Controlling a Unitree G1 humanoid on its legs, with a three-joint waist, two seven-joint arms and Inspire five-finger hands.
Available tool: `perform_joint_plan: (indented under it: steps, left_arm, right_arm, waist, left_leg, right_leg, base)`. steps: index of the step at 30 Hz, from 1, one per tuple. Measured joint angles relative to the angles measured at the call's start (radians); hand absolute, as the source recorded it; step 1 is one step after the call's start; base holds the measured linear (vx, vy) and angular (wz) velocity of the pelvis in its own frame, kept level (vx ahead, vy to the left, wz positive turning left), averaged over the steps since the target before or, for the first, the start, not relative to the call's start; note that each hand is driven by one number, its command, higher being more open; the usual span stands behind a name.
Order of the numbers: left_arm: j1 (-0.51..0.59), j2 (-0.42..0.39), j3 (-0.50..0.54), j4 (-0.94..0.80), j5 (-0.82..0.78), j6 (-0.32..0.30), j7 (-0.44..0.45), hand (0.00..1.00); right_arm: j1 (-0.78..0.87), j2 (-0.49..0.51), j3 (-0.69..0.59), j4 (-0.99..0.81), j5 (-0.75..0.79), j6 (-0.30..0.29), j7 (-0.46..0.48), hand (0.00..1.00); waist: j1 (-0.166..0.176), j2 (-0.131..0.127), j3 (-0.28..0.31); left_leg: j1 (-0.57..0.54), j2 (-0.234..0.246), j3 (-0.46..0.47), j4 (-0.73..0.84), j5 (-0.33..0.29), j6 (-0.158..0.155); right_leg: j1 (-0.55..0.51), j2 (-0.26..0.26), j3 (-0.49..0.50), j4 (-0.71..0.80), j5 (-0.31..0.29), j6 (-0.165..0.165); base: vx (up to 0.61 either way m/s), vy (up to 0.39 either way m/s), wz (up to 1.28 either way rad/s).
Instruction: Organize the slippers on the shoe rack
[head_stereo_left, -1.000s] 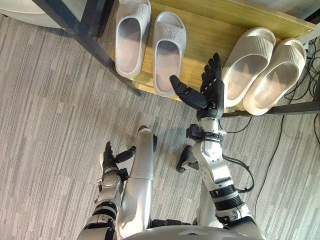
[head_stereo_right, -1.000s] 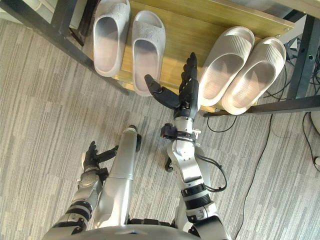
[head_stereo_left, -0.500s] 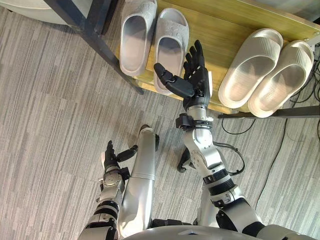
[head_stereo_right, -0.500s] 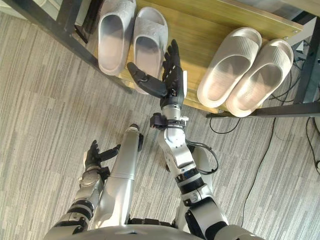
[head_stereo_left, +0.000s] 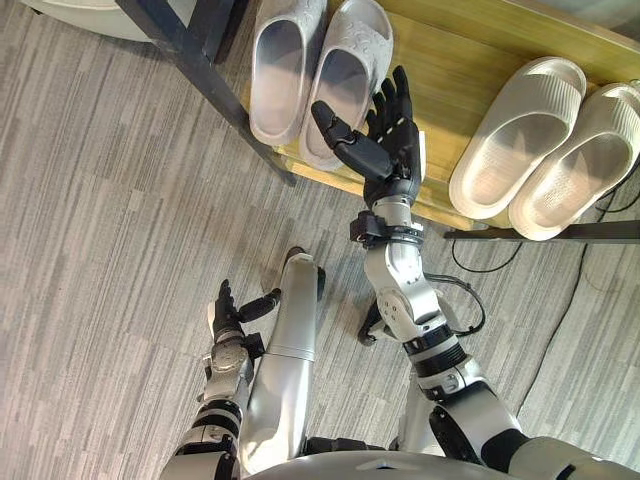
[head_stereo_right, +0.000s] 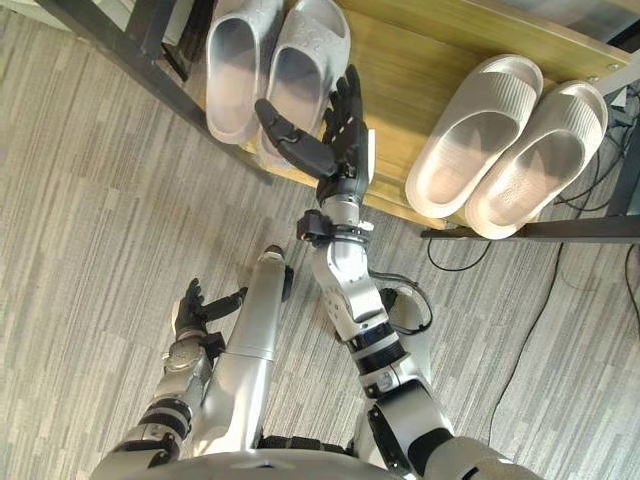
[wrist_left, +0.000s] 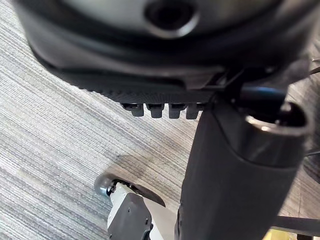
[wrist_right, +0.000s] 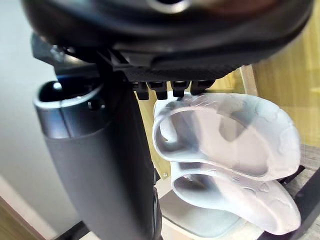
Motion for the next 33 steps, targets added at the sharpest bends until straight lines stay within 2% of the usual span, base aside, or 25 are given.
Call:
perform_joint_plan:
  steps: [6, 11, 17, 20, 33]
  left_arm:
    - [-0.009, -0.017, -0.005, 0.0, -0.001, 0.0, 0.0, 1.0]
    - [-0.01, -0.022, -0.005, 0.002, -0.001, 0.0, -0.001, 1.0]
    - [-0.01, -0.025, 0.001, 0.003, -0.001, 0.001, -0.003, 1.0]
    - [-0.008, -0.028, 0.01, 0.004, -0.002, 0.001, -0.004, 1.0]
    - [-0.005, -0.033, 0.049, 0.004, -0.001, 0.004, 0.004, 1.0]
  right_arm:
    - [-0.062, -0.013, -0.006, 0.044, 0.003, 0.015, -0.006, 1.0]
    - [-0.066, -0.029, -0.007, 0.047, 0.0, 0.021, -0.006, 1.0]
    - [0.024, -0.029, -0.009, -0.01, -0.015, 0.034, -0.005, 1.0]
    - [0.087, -0.019, -0.028, -0.03, -0.09, 0.056, -0.006, 1.0]
    - [0.19, 0.043, -0.058, -0.094, -0.323, 0.09, -0.1, 1.0]
  waist:
    - [0.022, 0.02, -0.001]
    - [0.026, 0.026, -0.002]
    - [0.023, 0.026, -0.002]
    - [0.02, 0.026, -0.002]
    - [0.001, 0.016, 0.004]
  left_leg:
    - [-0.003, -0.004, -0.013, 0.0, 0.003, -0.005]
    - [-0.003, -0.004, -0.014, 0.003, 0.003, -0.006]
    - [0.017, -0.001, -0.013, 0.012, 0.001, -0.001]
    - [0.04, 0.008, -0.003, 0.009, -0.002, 0.003]
    - [0.051, 0.023, 0.013, -0.002, -0.004, 0.006]
  right_leg:
    - [0.0, -0.002, -0.012, 0.011, -0.011, -0.006]
    - [0.003, -0.002, -0.013, 0.011, -0.01, -0.007]
    - [0.032, -0.002, -0.014, 0.007, -0.011, -0.003]
    - [0.052, 0.003, -0.006, -0.002, -0.006, 0.011]
    - [0.057, 0.013, 0.005, -0.023, 0.005, 0.025]
  base:
    - [0.03, -0.026, 0.06]
    - [0.0, 0.0, 0.0]
    - [0.0, 0.005, -0.01]
    - [0.0, 0.034, -0.09]
    - [0.02, 0.022, -0.03]
